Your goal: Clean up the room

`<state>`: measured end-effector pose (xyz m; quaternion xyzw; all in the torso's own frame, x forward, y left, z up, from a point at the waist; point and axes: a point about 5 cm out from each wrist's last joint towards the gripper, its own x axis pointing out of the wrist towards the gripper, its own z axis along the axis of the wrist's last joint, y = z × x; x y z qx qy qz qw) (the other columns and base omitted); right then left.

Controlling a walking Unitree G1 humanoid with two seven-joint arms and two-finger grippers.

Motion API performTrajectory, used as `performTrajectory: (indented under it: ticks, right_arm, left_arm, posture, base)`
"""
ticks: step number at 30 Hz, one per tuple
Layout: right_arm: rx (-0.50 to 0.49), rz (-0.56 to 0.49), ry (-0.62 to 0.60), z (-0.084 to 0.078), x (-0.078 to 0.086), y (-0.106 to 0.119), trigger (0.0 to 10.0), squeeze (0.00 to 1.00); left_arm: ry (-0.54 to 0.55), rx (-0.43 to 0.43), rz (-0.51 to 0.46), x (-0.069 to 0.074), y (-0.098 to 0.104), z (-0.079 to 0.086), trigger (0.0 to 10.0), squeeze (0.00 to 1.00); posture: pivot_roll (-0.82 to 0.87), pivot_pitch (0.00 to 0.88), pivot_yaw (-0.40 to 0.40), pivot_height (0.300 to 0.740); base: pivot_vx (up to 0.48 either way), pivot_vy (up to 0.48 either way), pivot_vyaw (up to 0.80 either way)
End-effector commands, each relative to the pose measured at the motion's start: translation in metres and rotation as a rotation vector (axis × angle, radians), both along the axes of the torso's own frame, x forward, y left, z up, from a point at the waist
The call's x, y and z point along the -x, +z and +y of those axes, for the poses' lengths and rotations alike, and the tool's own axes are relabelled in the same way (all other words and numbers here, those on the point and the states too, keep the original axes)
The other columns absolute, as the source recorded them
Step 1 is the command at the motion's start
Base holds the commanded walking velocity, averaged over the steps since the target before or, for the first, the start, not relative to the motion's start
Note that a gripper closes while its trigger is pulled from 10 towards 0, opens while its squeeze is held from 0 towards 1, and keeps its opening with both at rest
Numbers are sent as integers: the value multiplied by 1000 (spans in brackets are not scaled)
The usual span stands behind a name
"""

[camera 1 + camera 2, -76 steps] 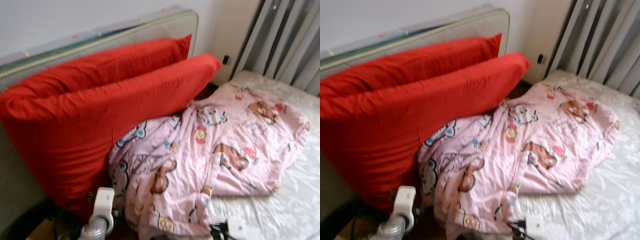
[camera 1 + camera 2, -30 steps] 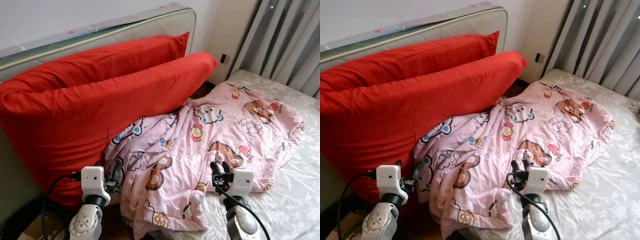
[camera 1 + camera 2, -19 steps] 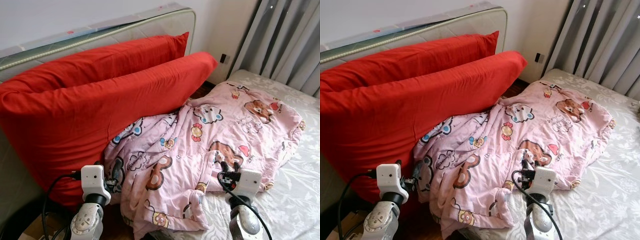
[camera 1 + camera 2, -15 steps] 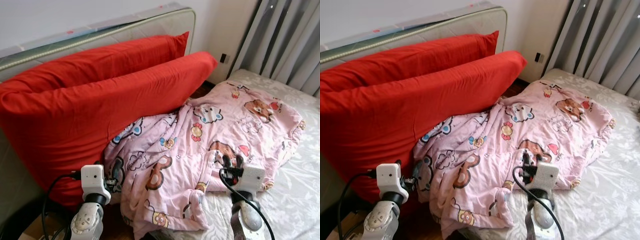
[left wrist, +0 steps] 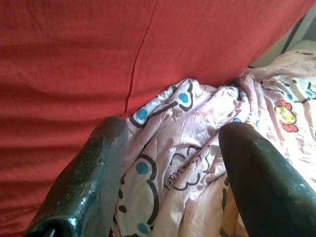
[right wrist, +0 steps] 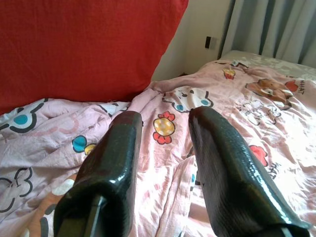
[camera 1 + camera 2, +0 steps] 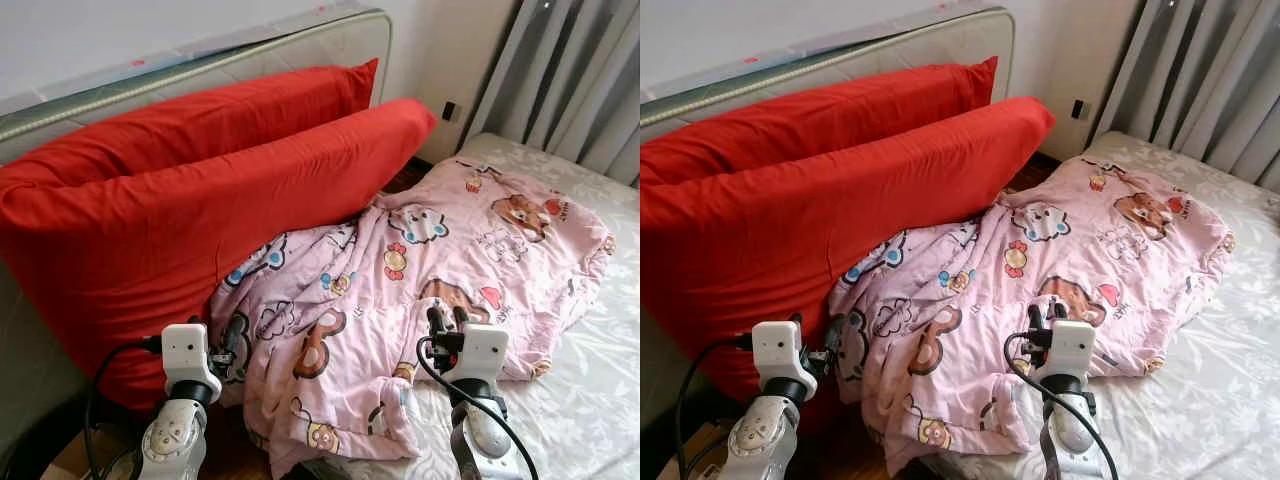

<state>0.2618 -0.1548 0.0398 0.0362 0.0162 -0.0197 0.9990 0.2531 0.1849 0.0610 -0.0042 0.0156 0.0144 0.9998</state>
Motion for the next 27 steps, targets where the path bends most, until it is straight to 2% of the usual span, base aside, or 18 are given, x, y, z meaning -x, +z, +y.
performTrajectory:
  ticks: [1,3,11,17,27]
  right_arm:
    - [-12,18,1,2,1,-3,10000,0]
    - [-13,19,2,2,1,-3,10000,0]
    - [-19,42,16,3,0,-5,10000,0]
    - [-27,54,16,4,0,-6,10000,0]
    - [-59,68,0,3,-3,-6,10000,0]
  left_arm:
    - [0,1,8,0,0,0,10000,0]
    - [-1,1,7,0,0,-1,10000,0]
    - [-6,0,13,0,-1,-2,10000,0]
    - [-18,-1,16,-1,-1,-4,10000,0]
    - [-40,-20,17,-1,-1,-6,10000,0]
  posture:
    - [-30,58,-52,740]
    - [-30,58,-52,740]
    - [-29,59,-55,740]
    - [-30,60,-56,740]
    - [-28,61,-54,740]
  base:
    - [0,480,0]
    - [0,424,0]
    - [0,0,0]
    - [0,457,0]
    - [0,0,0]
